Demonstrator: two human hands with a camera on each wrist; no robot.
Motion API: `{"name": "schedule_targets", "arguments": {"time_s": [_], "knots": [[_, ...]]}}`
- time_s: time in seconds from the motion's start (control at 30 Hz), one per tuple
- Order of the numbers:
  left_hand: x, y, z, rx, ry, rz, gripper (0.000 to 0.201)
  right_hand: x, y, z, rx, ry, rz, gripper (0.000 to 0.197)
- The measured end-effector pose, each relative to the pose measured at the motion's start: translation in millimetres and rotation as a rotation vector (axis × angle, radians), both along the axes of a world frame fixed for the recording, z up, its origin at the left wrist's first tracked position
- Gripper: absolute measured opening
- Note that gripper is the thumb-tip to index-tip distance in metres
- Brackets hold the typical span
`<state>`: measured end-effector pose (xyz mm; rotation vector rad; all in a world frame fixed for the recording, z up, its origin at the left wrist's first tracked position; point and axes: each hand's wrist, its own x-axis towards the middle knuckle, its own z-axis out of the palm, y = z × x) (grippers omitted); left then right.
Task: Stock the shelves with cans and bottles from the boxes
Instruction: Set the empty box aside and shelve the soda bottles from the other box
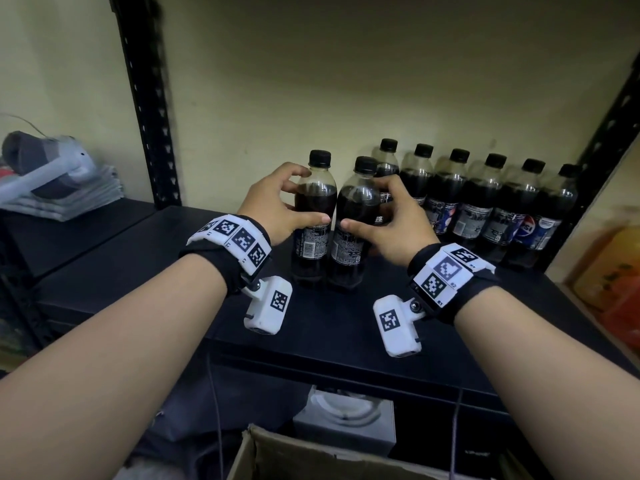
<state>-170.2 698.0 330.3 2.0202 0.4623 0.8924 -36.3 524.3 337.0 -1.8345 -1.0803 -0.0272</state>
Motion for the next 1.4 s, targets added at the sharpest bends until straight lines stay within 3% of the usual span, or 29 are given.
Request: {"name": "schedule_targets", "arguments": {"time_s": [0.27, 0.57, 1.0, 1.23, 1.4], "knots": [[36, 37, 0, -0.017, -0.058, 0.027, 0.073, 32, 40, 0, 0.035, 0.017, -0.003, 0.066], [61, 62, -4, -0.017, -0.133, 0.024, 0.07, 57, 71, -5, 0.094, -0.082, -0.042, 0.062], [90, 72, -10, -0.03, -0.219, 0.014, 0.071, 71, 93, -10, 0.11, -0.154, -0.128, 0.065], [96, 81, -14, -0.074, -0.261, 0.004, 0.07, 65, 99, -7, 0.004, -0.304, -0.273, 0.068], [102, 86, -18, -0.034, -0.232, 0.029, 0.077, 62, 103, -1, -0.061, -0.341, -0.388, 0.084]]}}
